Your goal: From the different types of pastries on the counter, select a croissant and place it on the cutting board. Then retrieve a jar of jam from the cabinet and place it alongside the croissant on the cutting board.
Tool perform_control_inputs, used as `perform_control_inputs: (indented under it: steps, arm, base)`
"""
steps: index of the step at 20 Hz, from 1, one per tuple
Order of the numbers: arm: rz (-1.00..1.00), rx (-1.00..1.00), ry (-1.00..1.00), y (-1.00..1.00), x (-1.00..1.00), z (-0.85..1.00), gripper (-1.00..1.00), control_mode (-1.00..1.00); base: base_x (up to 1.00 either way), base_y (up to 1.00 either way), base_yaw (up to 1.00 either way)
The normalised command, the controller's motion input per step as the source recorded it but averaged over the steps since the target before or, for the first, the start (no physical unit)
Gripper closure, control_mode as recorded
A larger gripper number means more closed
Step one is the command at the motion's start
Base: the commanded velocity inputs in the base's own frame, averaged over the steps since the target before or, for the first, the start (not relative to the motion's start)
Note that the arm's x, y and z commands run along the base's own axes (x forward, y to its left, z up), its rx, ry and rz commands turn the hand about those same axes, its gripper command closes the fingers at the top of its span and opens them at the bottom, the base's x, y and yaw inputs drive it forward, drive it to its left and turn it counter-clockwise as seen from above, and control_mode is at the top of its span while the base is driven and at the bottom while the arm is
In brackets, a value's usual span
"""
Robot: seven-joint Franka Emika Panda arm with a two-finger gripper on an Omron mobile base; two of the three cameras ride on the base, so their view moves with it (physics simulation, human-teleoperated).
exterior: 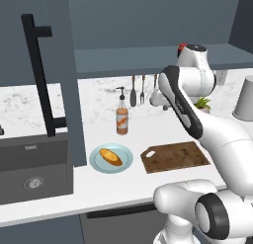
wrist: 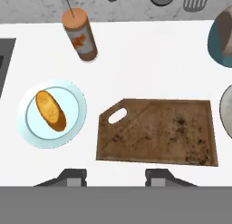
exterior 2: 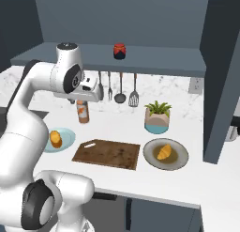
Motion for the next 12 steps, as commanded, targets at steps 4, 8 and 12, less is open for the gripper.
perform_control_inputs:
  steps: [4,8,12]
  arm:
    - [0.0,0.0,0.01,0.0,0.04,0.17,-1.0,-1.0]
    - [-0.05,0.0,0.0,-0.14,0.03,0.65,-1.0,-1.0]
    - [-0.05,0.0,0.07,-0.24,0.0,0.71,-1.0,-1.0]
  base:
    - [0.0,0.0,0.0]
    - [0.0,0.0,0.0]
    - [0.0,0.0,0.0]
